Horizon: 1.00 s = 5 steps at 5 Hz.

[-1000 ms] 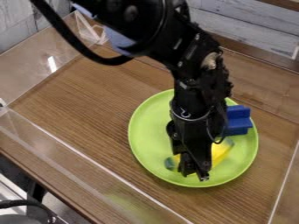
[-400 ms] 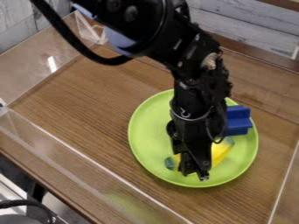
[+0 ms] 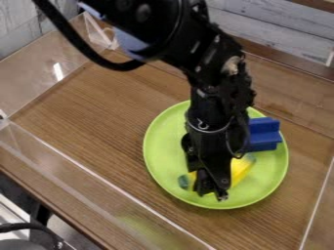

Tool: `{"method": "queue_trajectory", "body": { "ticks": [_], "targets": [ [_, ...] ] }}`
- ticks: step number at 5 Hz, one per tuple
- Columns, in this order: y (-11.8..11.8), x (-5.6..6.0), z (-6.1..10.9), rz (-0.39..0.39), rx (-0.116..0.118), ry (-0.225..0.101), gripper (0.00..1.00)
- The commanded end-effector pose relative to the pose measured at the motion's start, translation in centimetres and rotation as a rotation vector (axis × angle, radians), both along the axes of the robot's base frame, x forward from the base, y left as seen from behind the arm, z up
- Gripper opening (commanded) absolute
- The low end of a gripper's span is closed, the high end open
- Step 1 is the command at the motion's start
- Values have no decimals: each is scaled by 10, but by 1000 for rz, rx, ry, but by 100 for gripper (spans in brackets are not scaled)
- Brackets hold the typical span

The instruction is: Remove the banana from inside the green plate and put it on the table

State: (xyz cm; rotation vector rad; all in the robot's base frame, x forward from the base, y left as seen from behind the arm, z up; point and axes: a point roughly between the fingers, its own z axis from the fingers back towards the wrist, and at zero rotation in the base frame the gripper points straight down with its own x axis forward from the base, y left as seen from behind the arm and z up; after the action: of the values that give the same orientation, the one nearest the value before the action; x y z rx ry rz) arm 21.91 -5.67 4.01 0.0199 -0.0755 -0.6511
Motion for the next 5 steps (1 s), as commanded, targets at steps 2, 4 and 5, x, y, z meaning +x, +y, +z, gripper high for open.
{"method": "queue_trajectory", "body": {
  "ticks": [2, 4, 5],
  "targets": [
    [3, 8, 16, -1, -9, -53, 0],
    [6, 7, 19, -4, -5, -48, 0],
    [7, 7, 20, -5, -3, -46, 0]
  ]
}}
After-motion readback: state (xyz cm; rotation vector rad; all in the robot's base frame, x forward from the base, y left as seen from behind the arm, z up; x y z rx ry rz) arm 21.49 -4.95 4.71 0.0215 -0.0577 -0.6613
